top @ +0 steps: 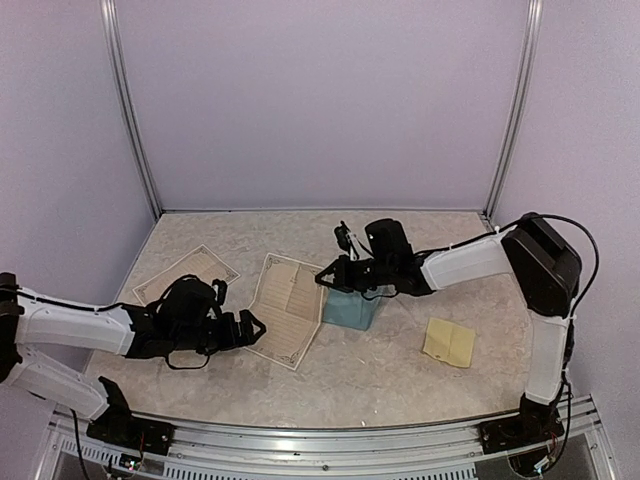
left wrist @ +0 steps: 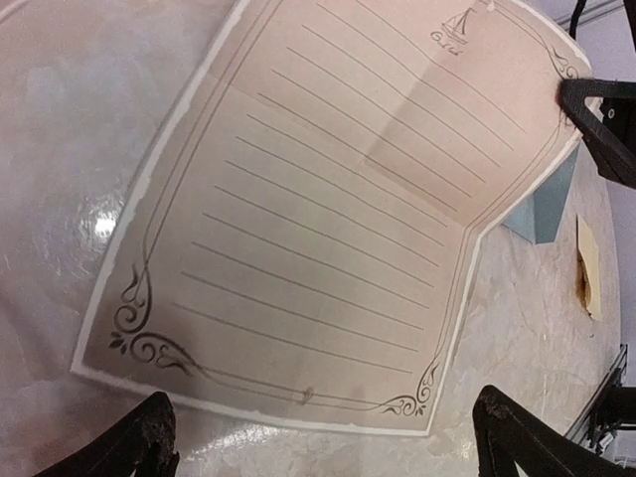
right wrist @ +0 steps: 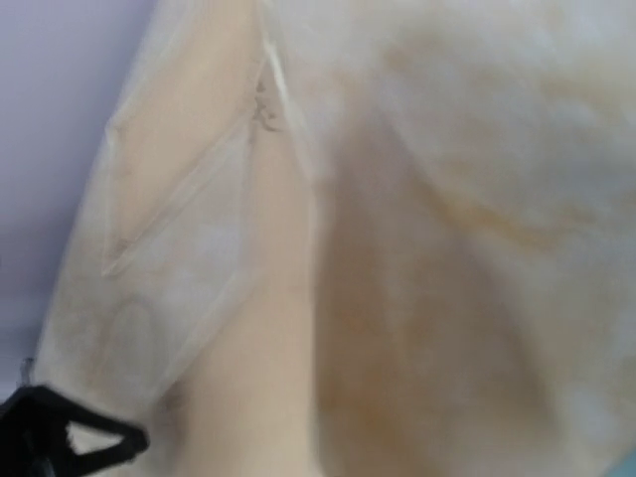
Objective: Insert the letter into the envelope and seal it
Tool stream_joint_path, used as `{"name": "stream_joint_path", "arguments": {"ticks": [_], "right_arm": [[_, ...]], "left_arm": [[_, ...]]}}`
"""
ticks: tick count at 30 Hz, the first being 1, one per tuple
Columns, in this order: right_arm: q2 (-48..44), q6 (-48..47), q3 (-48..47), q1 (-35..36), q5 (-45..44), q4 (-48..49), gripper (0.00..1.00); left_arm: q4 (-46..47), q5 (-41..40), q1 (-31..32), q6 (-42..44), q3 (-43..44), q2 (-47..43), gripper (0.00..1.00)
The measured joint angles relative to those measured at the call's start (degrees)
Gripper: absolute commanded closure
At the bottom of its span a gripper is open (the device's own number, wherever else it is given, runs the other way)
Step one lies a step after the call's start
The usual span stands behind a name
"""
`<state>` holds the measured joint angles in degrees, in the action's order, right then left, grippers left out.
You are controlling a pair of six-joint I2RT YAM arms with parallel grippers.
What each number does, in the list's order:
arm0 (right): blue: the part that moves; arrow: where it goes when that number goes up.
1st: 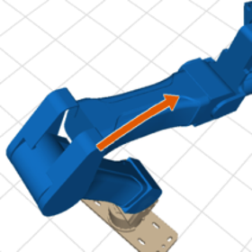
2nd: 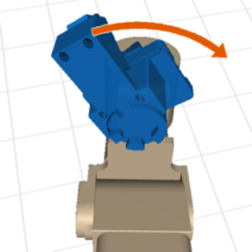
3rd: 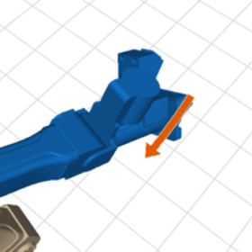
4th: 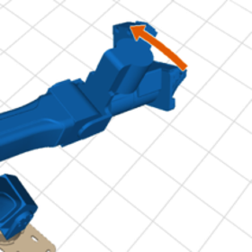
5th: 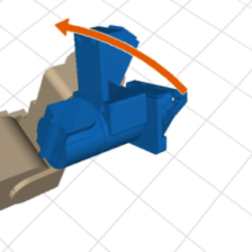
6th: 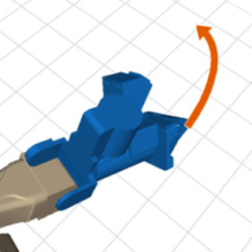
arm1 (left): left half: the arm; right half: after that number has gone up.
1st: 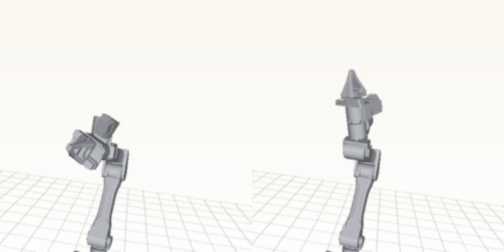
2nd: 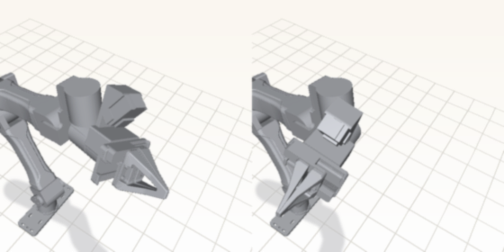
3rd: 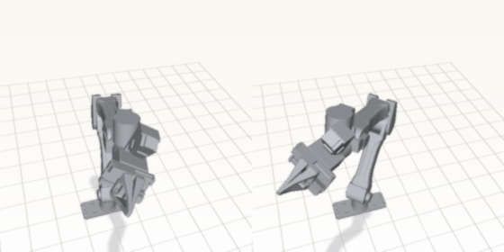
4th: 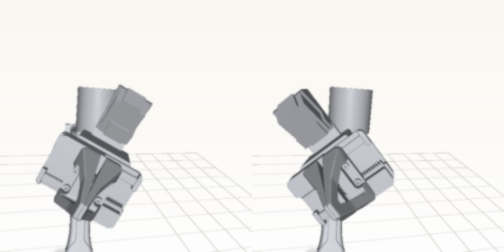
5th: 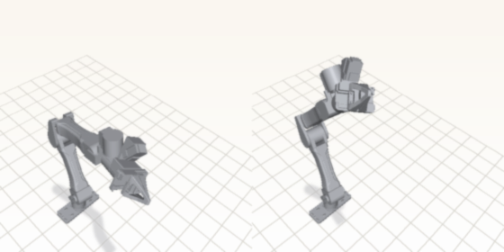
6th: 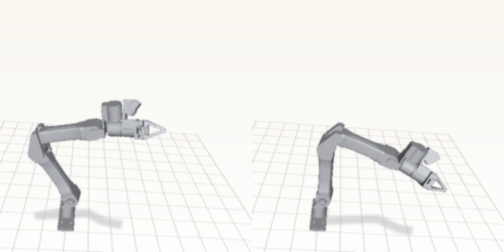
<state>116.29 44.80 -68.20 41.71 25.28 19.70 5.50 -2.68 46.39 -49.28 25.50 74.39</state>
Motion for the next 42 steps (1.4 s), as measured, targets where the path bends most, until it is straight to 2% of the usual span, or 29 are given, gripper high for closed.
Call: {"name": "stream_joint_path", "arguments": {"ticks": [6,11,18,25,36,37,38,42], "right_arm": [[-13.38,-6.60,0.76,0.00,1.90,-2.75,1.00],[-22.91,-13.27,0.44,0.00,7.50,-7.63,1.00],[-32.15,-18.36,0.44,0.00,17.53,-13.49,1.00],[-40.41,-19.71,0.44,0.00,27.12,-14.08,1.00],[-45.20,-18.51,0.74,0.00,36.04,-9.44,1.00],[-45.24,-18.34,0.94,0.00,36.44,-9.07,1.00],[-45.24,-18.21,1.18,0.00,36.68,-8.87,1.00],[-45.24,-18.18,1.79,0.00,36.63,-8.94,1.00]], "left_arm": [[-8.41,0.37,-5.73,5.03,5.64,-12.63,0.01],[-12.31,6.38,-10.88,12.66,12.70,-18.58,0.01],[-17.29,17.27,-13.75,24.81,23.17,-14.80,0.01],[-17.05,27.04,-13.53,34.93,24.50,-13.20,0.01],[-13.31,35.76,-8.61,40.81,27.87,-7.63,0.02],[-13.20,36.48,-8.39,40.96,28.28,-7.23,0.05],[-12.87,37.35,-8.37,41.07,28.52,-6.93,0.12],[-11.82,41.88,-8.41,41.24,28.94,-6.27,0.54]]}}
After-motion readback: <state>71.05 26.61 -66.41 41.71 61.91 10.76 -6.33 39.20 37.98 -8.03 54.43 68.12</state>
